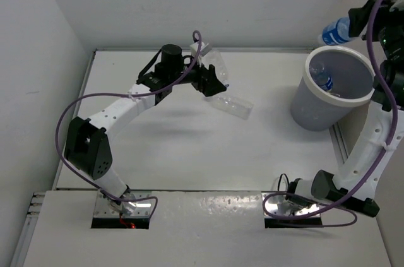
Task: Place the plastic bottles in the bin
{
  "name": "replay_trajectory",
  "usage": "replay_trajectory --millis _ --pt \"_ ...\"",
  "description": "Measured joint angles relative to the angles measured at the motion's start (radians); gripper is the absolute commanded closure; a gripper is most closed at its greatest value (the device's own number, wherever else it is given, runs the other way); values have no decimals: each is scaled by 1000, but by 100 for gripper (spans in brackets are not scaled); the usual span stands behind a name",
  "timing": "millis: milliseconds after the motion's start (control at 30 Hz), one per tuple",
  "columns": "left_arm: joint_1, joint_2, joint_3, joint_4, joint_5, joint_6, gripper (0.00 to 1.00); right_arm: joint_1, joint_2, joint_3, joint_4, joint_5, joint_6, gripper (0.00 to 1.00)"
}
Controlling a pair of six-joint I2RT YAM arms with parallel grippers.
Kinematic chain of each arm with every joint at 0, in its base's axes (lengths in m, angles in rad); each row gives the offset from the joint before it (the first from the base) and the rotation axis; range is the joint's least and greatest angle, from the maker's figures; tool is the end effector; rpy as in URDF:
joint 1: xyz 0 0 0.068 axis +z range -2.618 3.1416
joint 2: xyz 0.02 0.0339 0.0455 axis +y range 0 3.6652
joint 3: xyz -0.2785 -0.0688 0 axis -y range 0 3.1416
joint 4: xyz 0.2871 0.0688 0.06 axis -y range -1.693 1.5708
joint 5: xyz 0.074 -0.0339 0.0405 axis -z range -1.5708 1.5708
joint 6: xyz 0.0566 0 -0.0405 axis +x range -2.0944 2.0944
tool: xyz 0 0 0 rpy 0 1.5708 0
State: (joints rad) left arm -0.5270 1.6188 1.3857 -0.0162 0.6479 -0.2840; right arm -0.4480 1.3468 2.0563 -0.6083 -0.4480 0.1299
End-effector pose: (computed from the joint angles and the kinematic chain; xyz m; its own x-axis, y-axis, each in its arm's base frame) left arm 0.3649 -0.2518 0.3543 -0.4587 0.0084 -0.8885 0.8105 0.4140 -0.4145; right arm 0.2461 -0.0911 0.6302 0.0905 0.0860 -0.9922 -0.0098 0.9963 0.0855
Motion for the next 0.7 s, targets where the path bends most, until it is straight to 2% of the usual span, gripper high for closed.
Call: replay_trajectory --millis 133,233,433,467,500,567,600,633,700 --pt "5 0 3 -58 -47 69 0 0 -21 -37 -50 168 -220 100" --pt "6 5 14 -75 -65 102 0 -1 -22 -118 -76 245 -318 100" --pt "11 61 54 -87 -80 166 0 13 -25 -562 77 374 -422 100" --pt "11 76 61 -92 -85 177 0 21 -23 -583 133 395 -426 94" --pt "12 90 72 -103 -91 193 0 29 -26 -612 148 410 -436 83" --pt "12 126 99 -121 -108 230 0 40 -29 -657 159 439 -454 50" --pt "12 144 110 -129 -115 253 0 39 -24 -669 158 451 -459 30" --pt "12 167 128 -144 -121 283 0 39 -17 -674 153 462 -463 23" --pt "12 219 174 -175 -131 341 0 36 -6 -671 126 470 -448 17"
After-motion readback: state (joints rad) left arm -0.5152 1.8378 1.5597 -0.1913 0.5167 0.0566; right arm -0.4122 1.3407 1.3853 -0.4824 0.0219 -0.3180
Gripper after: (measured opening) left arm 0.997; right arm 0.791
